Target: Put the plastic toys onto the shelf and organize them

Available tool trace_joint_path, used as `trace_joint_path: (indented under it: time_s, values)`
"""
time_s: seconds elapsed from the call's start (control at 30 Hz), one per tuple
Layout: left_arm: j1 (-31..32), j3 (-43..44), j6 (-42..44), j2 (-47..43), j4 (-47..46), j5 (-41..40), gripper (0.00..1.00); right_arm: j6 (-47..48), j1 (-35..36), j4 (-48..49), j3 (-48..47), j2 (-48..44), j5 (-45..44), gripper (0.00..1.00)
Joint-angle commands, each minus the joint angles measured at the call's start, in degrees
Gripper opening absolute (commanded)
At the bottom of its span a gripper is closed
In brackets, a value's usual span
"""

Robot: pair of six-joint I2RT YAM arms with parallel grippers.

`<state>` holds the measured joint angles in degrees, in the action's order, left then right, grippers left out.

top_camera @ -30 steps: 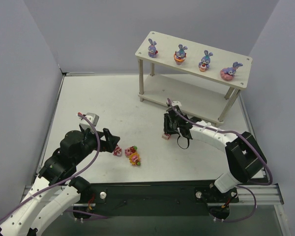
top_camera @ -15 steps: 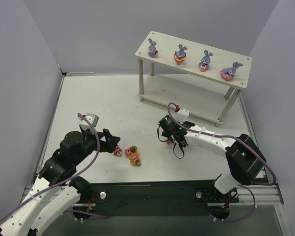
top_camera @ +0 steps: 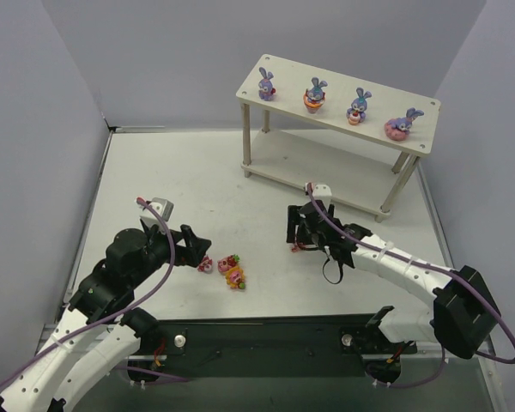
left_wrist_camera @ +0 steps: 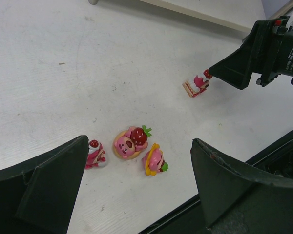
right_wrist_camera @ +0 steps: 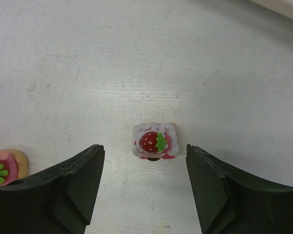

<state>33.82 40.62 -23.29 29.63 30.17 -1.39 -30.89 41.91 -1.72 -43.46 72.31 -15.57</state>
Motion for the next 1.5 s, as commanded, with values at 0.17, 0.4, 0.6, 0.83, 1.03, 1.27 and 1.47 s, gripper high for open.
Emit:
trace_joint_path:
  time_s: [0.17,0.4,0.6,0.83,1.03,1.27,1.47]
  values:
    - [0.2,-0.5,-0.9,-1.1,-2.1,1.4,0.95,13.7,-3.5,3.3,2.6,1.3,11.3,0.65]
    - [0.2,-0.6,-0.9,-2.0,-1.9,1.4,0.95,13.4,-3.4,4.3,1.5,7.0,10.4,0.63]
    - [0.2,-0.4,-0.6,-2.2,-1.7,1.3,0.95,12.2,-2.6,6.5,2.1,9.9,7.5,0.60]
    - [0.3,-0.5,-0.4,-2.2,-1.6,1.2,0.95,10.8,-2.5,6.4,1.5,11.1,5.6,0.24]
    - [0.3,-0.5,-0.2,-2.2,-1.6,1.3,0.95,8.1,-2.8,4.4,0.7,10.0,-2.1,0.00]
    - [0.3,-0.5,-0.1,-2.6,-0.8,1.3,0.95,7.3,-8.9,0.2,-3.7,6.4,-11.5,0.00]
    - [0.3,-1.2,-0.3,-2.8,-1.3,1.4,0.95,8.7,-16.0,-0.1,-6.7,6.4,-12.8,0.00]
